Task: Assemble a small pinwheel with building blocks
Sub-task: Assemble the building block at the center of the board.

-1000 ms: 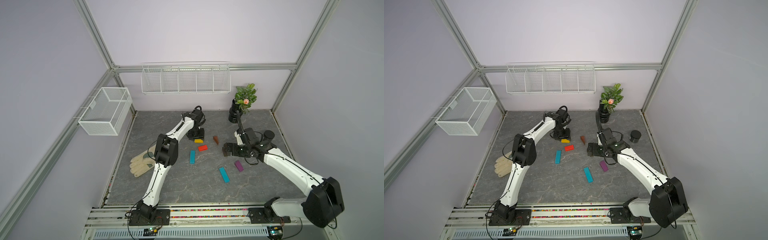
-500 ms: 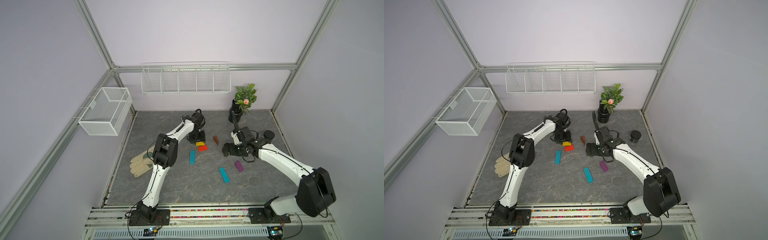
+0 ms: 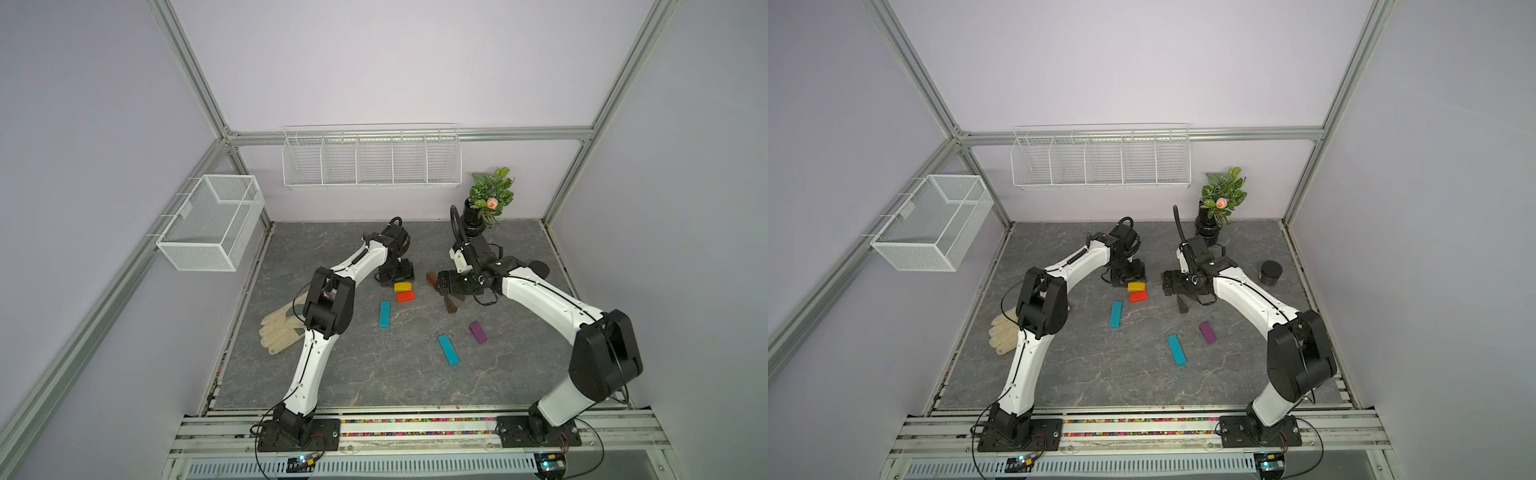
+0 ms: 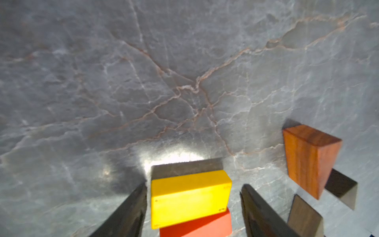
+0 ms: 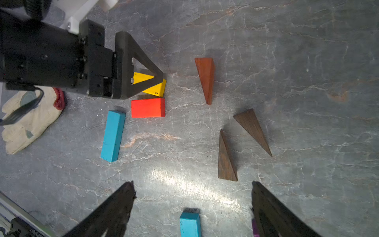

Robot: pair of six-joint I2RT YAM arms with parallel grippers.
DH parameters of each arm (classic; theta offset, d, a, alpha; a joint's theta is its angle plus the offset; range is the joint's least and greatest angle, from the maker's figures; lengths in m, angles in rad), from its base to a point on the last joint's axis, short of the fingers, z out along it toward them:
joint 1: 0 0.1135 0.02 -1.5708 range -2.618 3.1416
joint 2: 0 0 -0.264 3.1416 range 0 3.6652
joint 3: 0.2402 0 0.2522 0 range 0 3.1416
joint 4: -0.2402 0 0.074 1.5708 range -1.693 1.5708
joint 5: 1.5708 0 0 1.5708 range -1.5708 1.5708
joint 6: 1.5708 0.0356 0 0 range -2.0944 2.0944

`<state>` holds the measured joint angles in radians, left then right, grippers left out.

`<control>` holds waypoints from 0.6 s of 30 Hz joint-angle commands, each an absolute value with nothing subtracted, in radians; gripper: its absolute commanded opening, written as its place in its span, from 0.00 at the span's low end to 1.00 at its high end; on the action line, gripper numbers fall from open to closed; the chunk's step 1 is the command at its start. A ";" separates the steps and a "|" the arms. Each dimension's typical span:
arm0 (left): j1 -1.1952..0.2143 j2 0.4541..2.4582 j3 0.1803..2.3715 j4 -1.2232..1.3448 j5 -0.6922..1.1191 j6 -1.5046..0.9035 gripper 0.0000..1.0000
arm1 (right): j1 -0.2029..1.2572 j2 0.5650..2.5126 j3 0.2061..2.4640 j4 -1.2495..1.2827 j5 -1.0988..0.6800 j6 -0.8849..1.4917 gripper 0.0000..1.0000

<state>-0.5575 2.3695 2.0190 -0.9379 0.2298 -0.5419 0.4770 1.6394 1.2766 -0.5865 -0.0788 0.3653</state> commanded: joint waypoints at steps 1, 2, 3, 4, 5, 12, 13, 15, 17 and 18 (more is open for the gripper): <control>-0.561 2.334 1.994 -0.884 0.246 -0.582 0.76 | 0.470 1.668 1.306 -0.620 -0.100 0.348 0.90; -0.560 2.330 1.994 -0.878 0.253 -0.586 0.76 | 0.471 1.676 1.315 -0.623 -0.100 0.348 0.90; -0.559 2.318 1.991 -0.871 0.257 -0.591 0.76 | 0.471 1.685 1.324 -0.626 -0.099 0.347 0.90; -0.555 2.301 1.974 -0.856 0.265 -0.597 0.76 | 0.473 1.696 1.338 -0.629 -0.097 0.349 0.90; -0.549 2.269 1.948 -0.830 0.267 -0.609 0.76 | 0.477 1.709 1.353 -0.636 -0.096 0.350 0.90; -0.436 1.967 1.580 -0.638 0.265 -0.679 0.76 | 0.529 1.848 1.498 -0.670 -0.057 0.384 0.91; -0.416 1.921 1.525 -0.627 0.260 -0.672 0.77 | 0.543 1.879 1.534 -0.683 -0.050 0.388 0.90; -0.385 1.844 1.432 -0.613 0.256 -0.647 0.77 | 0.566 1.943 1.600 -0.703 -0.037 0.398 0.90; -0.363 1.776 1.345 -0.611 0.254 -0.616 0.78 | 0.592 2.011 1.670 -0.721 -0.020 0.411 0.90; -0.357 1.751 1.311 -0.609 0.254 -0.604 0.78 | 0.601 2.042 1.698 -0.732 -0.014 0.419 0.91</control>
<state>-0.3557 1.7969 1.3861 -0.6430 0.2584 -0.6262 0.5724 1.9785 1.6447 -0.6712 -0.0429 0.3893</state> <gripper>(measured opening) 0.782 0.905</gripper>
